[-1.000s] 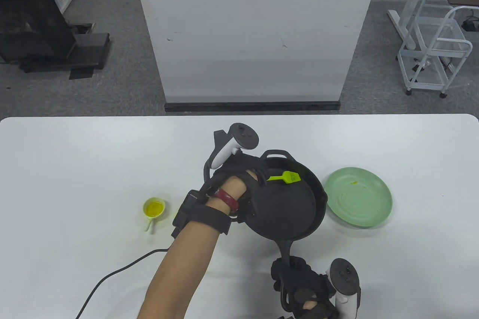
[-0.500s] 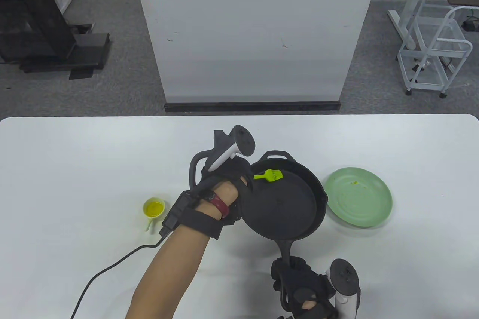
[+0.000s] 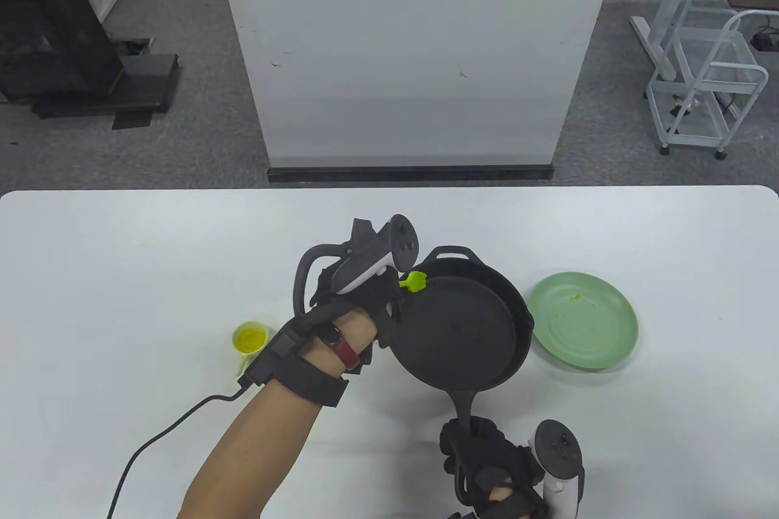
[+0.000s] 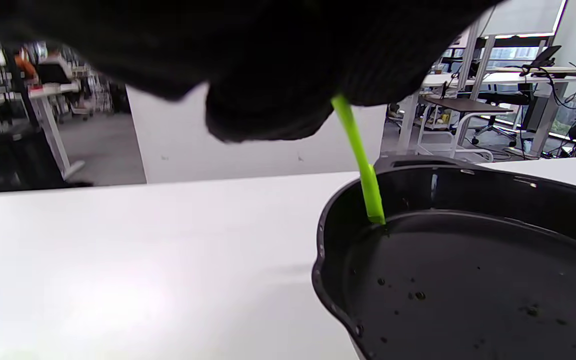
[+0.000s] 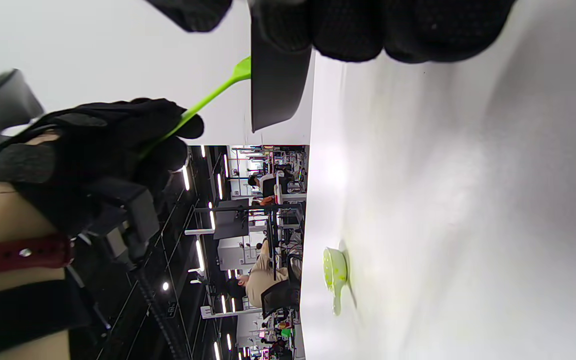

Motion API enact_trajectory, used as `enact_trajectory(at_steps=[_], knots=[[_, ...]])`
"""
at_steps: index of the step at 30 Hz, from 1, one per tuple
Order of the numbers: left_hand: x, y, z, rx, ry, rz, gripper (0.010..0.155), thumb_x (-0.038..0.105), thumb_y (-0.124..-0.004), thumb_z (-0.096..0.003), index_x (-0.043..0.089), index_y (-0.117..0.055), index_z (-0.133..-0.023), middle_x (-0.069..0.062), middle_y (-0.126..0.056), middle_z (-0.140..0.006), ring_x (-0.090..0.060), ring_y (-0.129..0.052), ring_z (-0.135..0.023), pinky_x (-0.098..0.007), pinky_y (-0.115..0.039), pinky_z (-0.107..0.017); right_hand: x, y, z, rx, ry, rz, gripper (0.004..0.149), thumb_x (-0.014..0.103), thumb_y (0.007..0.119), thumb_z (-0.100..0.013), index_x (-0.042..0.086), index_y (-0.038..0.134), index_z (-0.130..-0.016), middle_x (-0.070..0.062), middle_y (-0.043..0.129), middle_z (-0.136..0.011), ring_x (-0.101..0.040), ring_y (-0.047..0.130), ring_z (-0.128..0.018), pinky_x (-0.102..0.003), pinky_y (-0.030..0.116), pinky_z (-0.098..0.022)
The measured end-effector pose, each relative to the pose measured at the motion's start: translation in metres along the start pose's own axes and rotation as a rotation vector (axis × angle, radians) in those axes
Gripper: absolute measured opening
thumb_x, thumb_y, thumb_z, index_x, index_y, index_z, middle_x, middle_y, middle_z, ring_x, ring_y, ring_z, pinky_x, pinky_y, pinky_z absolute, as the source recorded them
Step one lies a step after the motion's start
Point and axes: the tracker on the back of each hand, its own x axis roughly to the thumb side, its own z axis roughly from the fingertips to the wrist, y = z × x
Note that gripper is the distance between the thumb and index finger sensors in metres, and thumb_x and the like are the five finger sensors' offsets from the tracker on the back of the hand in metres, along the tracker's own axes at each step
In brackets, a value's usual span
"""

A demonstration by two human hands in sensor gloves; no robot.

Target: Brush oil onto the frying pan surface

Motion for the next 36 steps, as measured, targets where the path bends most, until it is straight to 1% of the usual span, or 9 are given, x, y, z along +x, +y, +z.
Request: enact_trajectory(at_steps=[4, 7, 11, 16, 26, 28, 30, 33, 36], knots=[[0.019, -0.007, 0.006, 0.012, -0.008, -0.132, 0.045, 0.038, -0.079, -0.0476, 0.013, -0.083, -0.085, -0.004, -0.100, -0.050, -0.026, -0.094, -0.019, -0.045, -0.084, -0.019, 0.000, 0.001, -0.001, 0.008, 0.002, 0.001, 0.048, 0.039, 0.071, -0.044, 0.004, 0.065, -0.077, -0.026, 0.069, -0.079, -0.049, 0.074, -0.067, -0.043, 0.075, -0.041], [0.030, -0.015, 0.006, 0.004, -0.037, -0.159, 0.045, 0.038, -0.079, -0.0476, 0.014, -0.083, -0.086, -0.004, -0.100, -0.051, -0.025, -0.094, -0.019, -0.044, -0.084, -0.019, 0.000, 0.001, -0.001, 0.012, 0.003, 0.000, 0.048, 0.039, 0.071, -0.044, 0.004, 0.065, -0.076, -0.026, 0.070, -0.078, -0.049, 0.075, -0.066, -0.042, 0.076, -0.040], [0.040, -0.021, 0.002, -0.069, -0.104, -0.080, 0.046, 0.038, -0.077, -0.0478, 0.013, -0.081, -0.087, -0.003, -0.099, -0.051, -0.024, -0.094, -0.018, -0.043, -0.085, -0.018, 0.000, 0.002, -0.002, 0.024, 0.005, -0.003, 0.048, 0.039, 0.072, -0.044, 0.004, 0.066, -0.076, -0.026, 0.070, -0.077, -0.049, 0.076, -0.065, -0.042, 0.077, -0.040], [0.044, -0.027, -0.007, -0.176, -0.130, 0.059, 0.047, 0.038, -0.076, -0.0478, 0.012, -0.080, -0.088, -0.003, -0.099, -0.051, -0.024, -0.094, -0.018, -0.043, -0.085, -0.017, 0.000, 0.002, -0.002, 0.023, 0.006, -0.012, 0.048, 0.039, 0.072, -0.044, 0.004, 0.065, -0.076, -0.026, 0.070, -0.077, -0.049, 0.076, -0.065, -0.042, 0.077, -0.041], [0.048, -0.042, -0.024, -0.265, -0.183, 0.305, 0.048, 0.038, -0.075, -0.0479, 0.013, -0.079, -0.088, -0.003, -0.099, -0.050, -0.023, -0.094, -0.016, -0.043, -0.085, -0.016, 0.000, 0.004, -0.004, 0.039, 0.004, -0.004, 0.048, 0.038, 0.072, -0.043, 0.004, 0.066, -0.075, -0.026, 0.070, -0.077, -0.049, 0.076, -0.065, -0.042, 0.077, -0.041], [0.048, -0.043, -0.027, -0.278, -0.201, 0.367, 0.048, 0.038, -0.075, -0.0479, 0.013, -0.079, -0.088, -0.003, -0.099, -0.050, -0.024, -0.094, -0.017, -0.043, -0.085, -0.017, 0.001, 0.003, -0.003, 0.037, 0.003, -0.007, 0.048, 0.038, 0.072, -0.043, 0.004, 0.066, -0.075, -0.026, 0.070, -0.077, -0.049, 0.076, -0.065, -0.043, 0.077, -0.041], [0.047, -0.044, -0.029, -0.255, -0.220, 0.421, 0.047, 0.037, -0.075, -0.0479, 0.012, -0.080, -0.088, -0.004, -0.099, -0.051, -0.025, -0.094, -0.018, -0.044, -0.084, -0.018, 0.001, 0.004, -0.004, 0.040, 0.000, -0.004, 0.048, 0.039, 0.072, -0.043, 0.004, 0.066, -0.076, -0.026, 0.070, -0.077, -0.049, 0.076, -0.065, -0.043, 0.077, -0.041], [0.044, -0.045, -0.032, -0.256, -0.220, 0.426, 0.047, 0.037, -0.075, -0.0478, 0.013, -0.080, -0.088, -0.005, -0.099, -0.051, -0.026, -0.094, -0.018, -0.045, -0.084, -0.018, 0.001, 0.003, -0.004, 0.042, -0.003, -0.012, 0.048, 0.039, 0.072, -0.043, 0.004, 0.066, -0.075, -0.026, 0.071, -0.077, -0.049, 0.076, -0.065, -0.042, 0.077, -0.041], [0.038, -0.043, -0.032, -0.198, -0.192, 0.303, 0.045, 0.039, -0.076, -0.0473, 0.017, -0.084, -0.087, -0.005, -0.100, -0.050, -0.026, -0.094, -0.018, -0.044, -0.085, -0.018, 0.001, 0.002, -0.003, 0.034, -0.002, -0.016, 0.048, 0.039, 0.072, -0.043, 0.004, 0.066, -0.075, -0.026, 0.070, -0.077, -0.049, 0.076, -0.066, -0.043, 0.077, -0.041]])
